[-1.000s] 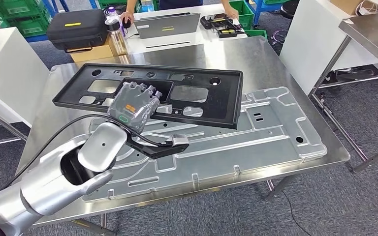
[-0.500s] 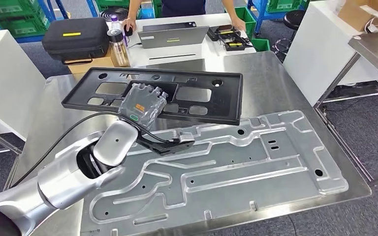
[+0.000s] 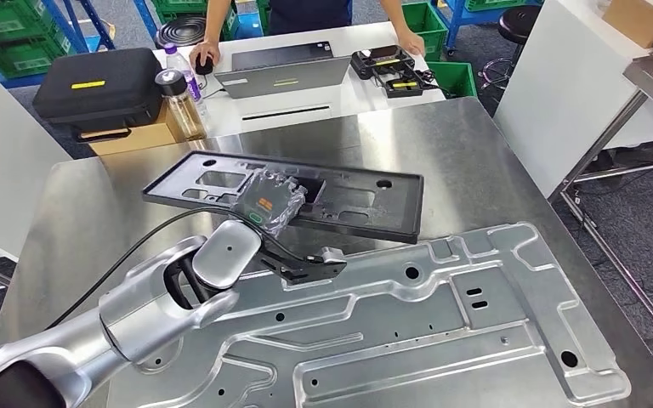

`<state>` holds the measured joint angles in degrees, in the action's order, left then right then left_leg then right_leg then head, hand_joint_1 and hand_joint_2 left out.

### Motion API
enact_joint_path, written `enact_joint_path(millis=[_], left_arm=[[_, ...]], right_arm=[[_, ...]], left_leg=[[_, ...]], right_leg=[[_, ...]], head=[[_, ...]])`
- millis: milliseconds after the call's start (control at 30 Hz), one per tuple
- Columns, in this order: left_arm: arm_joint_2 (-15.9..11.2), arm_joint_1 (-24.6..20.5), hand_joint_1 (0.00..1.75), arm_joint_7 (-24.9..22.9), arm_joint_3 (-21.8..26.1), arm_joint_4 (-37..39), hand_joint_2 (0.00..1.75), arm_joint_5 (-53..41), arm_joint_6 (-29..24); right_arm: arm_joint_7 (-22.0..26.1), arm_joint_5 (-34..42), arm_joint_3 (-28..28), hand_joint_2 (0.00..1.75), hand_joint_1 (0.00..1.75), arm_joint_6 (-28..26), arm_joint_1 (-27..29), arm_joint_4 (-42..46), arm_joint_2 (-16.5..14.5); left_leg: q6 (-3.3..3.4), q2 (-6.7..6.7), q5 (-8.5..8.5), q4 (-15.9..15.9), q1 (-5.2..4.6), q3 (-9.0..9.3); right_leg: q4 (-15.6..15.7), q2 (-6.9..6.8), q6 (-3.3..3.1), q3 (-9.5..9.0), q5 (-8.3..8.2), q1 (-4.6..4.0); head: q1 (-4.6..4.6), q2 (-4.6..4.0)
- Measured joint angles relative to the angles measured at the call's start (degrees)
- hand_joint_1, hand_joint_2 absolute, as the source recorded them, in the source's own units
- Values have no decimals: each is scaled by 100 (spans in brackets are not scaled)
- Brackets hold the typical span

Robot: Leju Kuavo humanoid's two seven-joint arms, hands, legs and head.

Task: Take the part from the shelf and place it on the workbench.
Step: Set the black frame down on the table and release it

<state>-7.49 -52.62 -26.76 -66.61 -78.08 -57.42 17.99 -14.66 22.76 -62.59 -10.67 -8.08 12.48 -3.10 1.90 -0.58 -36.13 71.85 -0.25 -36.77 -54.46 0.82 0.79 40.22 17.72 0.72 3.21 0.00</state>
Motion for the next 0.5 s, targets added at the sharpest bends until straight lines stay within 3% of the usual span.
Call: enact_joint_path(millis=[33,67,100,133,200,233,267,367,500], left_arm=[[0,41,0,1,-14,57,131,-9,-54],[0,71,0,-4,-25,107,87,-9,-107],[1,88,0,-21,-31,146,44,0,-147],[1,95,0,-47,-29,177,0,13,-173],[7,86,0,-106,-22,226,0,49,-192],[13,83,0,-126,-16,247,0,80,-199],[24,82,0,-134,-8,266,0,121,-203],[43,85,0,-124,17,323,0,231,-167],[38,83,0,-98,28,384,0,305,-38]], right_arm=[[-5,-1,-3,0,0,2,18,0,0],[-9,-2,-4,0,0,3,31,0,0],[-14,-1,-4,0,0,4,35,0,-1],[-22,2,-5,0,0,4,34,0,-6],[-40,8,-5,0,0,6,17,0,-21],[-48,9,-5,0,0,6,10,0,-28],[-51,9,-5,0,0,6,3,0,-30],[-51,0,-5,0,0,21,-5,0,-28],[-61,-10,-8,0,0,87,-26,4,-85]], left_leg=[[1,1,-103,-39,6,-80],[13,1,-16,-247,6,-74],[38,3,253,-604,0,7],[81,10,626,-1035,-16,123],[152,20,1130,-1642,-63,300],[177,21,1224,-1753,-86,334],[151,12,1230,-1768,-89,352],[82,-13,1279,-1783,-69,400],[144,-18,1248,-1764,-79,408]], right_leg=[[0,11,4,-52,44,-2],[0,20,9,-108,84,-6],[2,27,15,-163,118,-14],[6,32,21,-211,147,-19],[17,43,53,-275,187,-25],[22,47,78,-291,203,-22],[15,50,61,-301,237,-34],[3,45,-68,-322,263,-64],[69,35,82,-370,236,-43]], head=[[1,0],[0,0],[0,0],[-1,0],[-2,-1],[-3,-1],[-5,-1],[-10,0],[-9,0]])
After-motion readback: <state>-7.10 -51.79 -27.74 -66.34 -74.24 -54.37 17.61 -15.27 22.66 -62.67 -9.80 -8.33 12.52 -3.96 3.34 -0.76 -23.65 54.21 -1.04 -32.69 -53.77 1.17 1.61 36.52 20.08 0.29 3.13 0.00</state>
